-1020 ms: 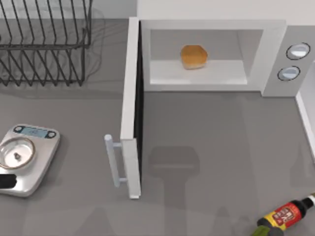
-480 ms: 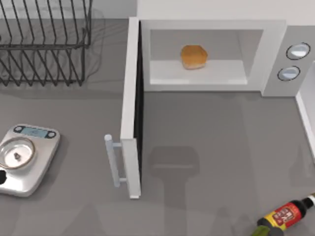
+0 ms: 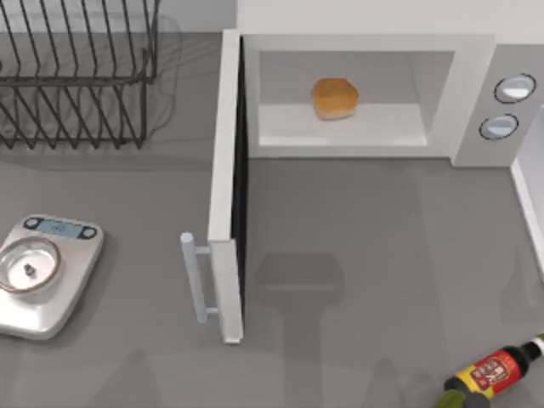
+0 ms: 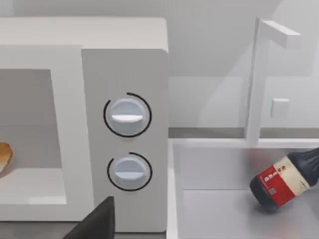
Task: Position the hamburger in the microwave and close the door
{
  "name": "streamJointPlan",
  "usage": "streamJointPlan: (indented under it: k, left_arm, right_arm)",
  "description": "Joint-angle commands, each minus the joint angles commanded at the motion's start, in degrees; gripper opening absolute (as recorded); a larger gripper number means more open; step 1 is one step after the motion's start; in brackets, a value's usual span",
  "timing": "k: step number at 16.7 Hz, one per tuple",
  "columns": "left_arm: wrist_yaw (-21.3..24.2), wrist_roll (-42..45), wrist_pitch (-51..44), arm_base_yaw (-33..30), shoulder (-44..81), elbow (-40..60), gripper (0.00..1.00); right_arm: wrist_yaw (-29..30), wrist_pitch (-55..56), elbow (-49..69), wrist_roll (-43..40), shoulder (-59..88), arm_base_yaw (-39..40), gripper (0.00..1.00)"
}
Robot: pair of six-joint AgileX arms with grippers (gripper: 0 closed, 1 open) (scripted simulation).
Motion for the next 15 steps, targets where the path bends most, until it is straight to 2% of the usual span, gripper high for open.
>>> streamJointPlan:
  k: [6, 15]
  left_arm:
    - [-1.06, 0.03, -0.75, -1.11, -0.33, 0.67, 0.0]
    - [-11.89, 0.07, -6.35, -11.84, -0.79, 5.62, 0.0]
  right_arm:
    - [0.0, 0.0, 0.0, 0.0, 0.0, 0.0, 1.0]
    - [0.0, 0.0, 0.0, 0.0, 0.0, 0.0, 1.0]
